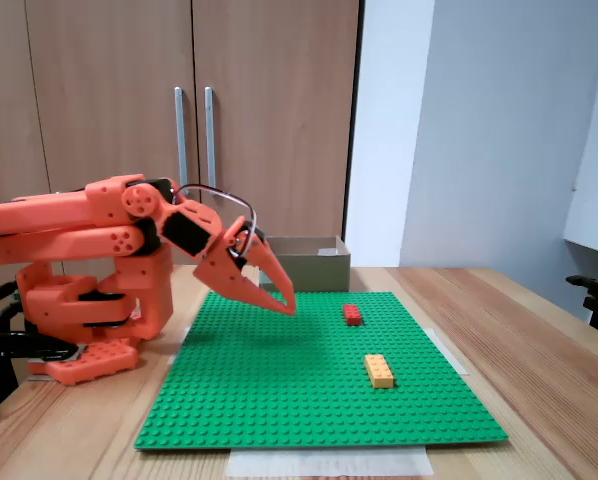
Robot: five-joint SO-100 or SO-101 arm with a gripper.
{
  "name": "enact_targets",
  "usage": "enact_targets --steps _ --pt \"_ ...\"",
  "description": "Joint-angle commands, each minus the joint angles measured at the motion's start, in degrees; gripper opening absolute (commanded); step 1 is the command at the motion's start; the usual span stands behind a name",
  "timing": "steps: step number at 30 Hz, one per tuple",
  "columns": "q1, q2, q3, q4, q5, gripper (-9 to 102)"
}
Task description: Pick the yellow lego block and put it in the box.
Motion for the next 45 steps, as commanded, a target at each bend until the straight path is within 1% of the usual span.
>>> enact_targets --steps 1,33,45 --pt "-0.2 0.6 0.5 0.2 0.1 -1" --pt "-0.2 0.6 0.5 0.2 0.1 -1" --pt "-1.6 0.6 0.5 0.2 -1.7 -1"
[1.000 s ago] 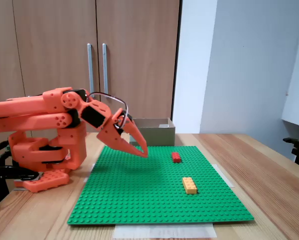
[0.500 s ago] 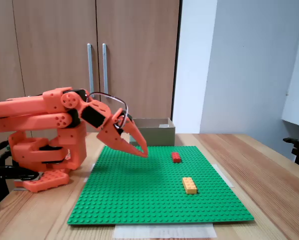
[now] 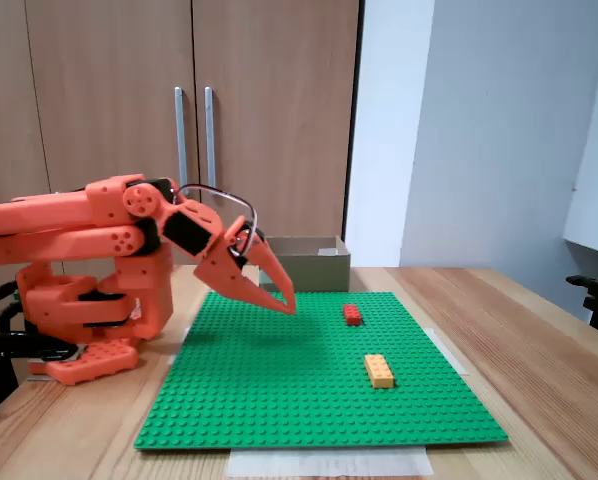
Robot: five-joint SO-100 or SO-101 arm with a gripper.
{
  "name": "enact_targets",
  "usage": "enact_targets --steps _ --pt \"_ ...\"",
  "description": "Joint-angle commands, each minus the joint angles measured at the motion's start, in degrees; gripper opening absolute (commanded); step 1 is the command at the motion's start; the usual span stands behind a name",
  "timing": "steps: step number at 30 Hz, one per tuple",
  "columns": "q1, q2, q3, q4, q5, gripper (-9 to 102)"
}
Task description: Pick the yellow lego block and put it in the box.
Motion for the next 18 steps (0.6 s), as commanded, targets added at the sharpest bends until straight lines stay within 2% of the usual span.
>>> enact_targets --steps 1,10,18 --pt "-0.5 0.6 0.5 0.2 -0.3 -1" --pt "-1.0 -0.6 -1.8 1.3 0.4 0" --pt "0.4 -12.1 -15.0 5.9 -1.1 -1"
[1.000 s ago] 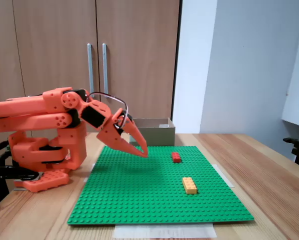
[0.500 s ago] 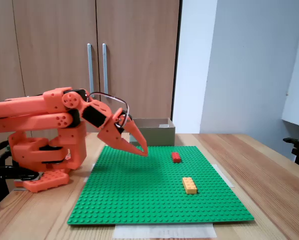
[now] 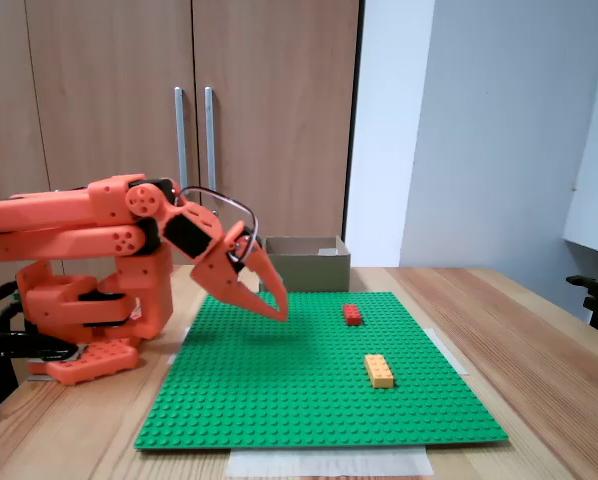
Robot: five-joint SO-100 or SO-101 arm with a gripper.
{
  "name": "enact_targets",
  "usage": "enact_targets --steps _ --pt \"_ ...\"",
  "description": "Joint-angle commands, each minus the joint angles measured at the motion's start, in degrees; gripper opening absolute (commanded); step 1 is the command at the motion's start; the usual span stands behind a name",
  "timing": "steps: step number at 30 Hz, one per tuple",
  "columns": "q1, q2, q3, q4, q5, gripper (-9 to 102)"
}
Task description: Pick the yellow lego block and put it in the box.
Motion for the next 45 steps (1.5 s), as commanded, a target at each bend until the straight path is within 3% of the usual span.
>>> enact_targets --steps 1,11,15,24,29,45 --pt "1.4 -6.0 -8.2 1.2 -1.2 -1" --pt "7.1 -22.3 -25.8 5.5 -4.7 -1" --pt "8.8 -28.8 -32.4 9.1 -5.0 8" --pt "14.2 -44.6 -44.0 10.3 -5.0 14" --pt "14.5 -50.8 -49.7 14.9 -4.7 20" --pt "20.4 -67.8 -68.6 21.7 -6.2 23"
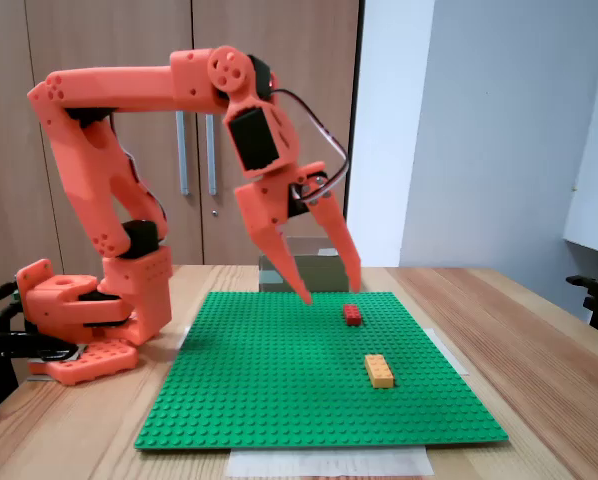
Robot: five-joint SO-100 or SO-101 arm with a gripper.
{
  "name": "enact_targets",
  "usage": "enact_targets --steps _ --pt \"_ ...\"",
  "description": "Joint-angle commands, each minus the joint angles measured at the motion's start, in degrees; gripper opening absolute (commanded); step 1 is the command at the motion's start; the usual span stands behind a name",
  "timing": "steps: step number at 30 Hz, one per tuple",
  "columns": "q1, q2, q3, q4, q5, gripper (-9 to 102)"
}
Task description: Pick the yellow lego block and put it in the box.
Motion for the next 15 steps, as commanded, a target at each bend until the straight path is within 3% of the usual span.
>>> enact_targets --steps 1,15 --pt "0.8 -2.6 -5.4 1.0 -0.3 23" --pt "2.3 -11.8 -14.6 5.4 -0.9 24"
